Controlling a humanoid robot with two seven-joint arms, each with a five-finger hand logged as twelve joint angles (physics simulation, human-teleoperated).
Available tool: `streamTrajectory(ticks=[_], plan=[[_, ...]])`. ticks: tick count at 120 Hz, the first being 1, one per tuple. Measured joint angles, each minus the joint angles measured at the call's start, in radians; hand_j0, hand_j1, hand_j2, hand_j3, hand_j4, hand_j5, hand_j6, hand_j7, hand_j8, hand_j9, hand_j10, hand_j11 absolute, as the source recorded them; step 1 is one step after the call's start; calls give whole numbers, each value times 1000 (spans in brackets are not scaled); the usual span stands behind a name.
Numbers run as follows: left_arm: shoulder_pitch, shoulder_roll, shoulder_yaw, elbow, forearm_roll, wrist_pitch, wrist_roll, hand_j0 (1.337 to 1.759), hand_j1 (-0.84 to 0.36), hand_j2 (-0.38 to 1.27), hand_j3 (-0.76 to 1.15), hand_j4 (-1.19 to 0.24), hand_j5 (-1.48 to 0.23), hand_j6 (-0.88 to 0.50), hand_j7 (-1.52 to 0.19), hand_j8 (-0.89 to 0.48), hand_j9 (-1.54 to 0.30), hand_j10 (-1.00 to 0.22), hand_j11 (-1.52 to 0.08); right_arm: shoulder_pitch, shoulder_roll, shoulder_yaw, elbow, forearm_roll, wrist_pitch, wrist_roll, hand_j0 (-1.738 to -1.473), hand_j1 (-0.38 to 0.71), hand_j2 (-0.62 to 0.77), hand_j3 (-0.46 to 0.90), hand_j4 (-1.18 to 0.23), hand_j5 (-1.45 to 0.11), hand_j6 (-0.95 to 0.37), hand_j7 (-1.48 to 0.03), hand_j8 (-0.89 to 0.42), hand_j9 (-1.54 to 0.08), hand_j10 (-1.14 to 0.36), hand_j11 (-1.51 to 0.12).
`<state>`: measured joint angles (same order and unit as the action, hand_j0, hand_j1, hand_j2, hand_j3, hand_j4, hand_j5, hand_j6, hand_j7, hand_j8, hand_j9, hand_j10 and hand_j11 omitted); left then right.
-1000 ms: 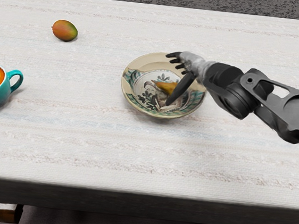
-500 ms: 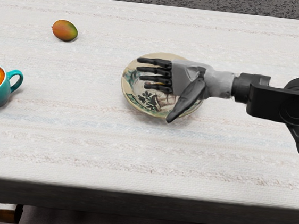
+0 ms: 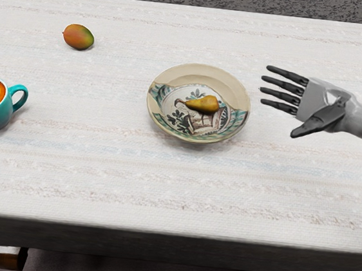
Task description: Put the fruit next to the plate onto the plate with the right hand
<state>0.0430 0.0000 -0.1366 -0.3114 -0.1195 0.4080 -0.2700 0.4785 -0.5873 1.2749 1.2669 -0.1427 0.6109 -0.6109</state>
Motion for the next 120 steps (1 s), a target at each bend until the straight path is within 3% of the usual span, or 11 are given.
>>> streamTrajectory(ticks=[48,120], plan=[[0,0,0,0,0,-1,0,1658,349,0,0,0,0,0,0,0,0,0,0,-74,-166,63,-7,123,0,0,-1658,-349,1,0,0,0,2,0,1,0,1,0],[2,0,0,-6,-3,0,-1,1658,349,0,0,0,0,0,0,0,0,0,0,-103,-183,99,-14,145,0,0,-1658,-349,1,0,0,0,2,0,2,0,1,0]])
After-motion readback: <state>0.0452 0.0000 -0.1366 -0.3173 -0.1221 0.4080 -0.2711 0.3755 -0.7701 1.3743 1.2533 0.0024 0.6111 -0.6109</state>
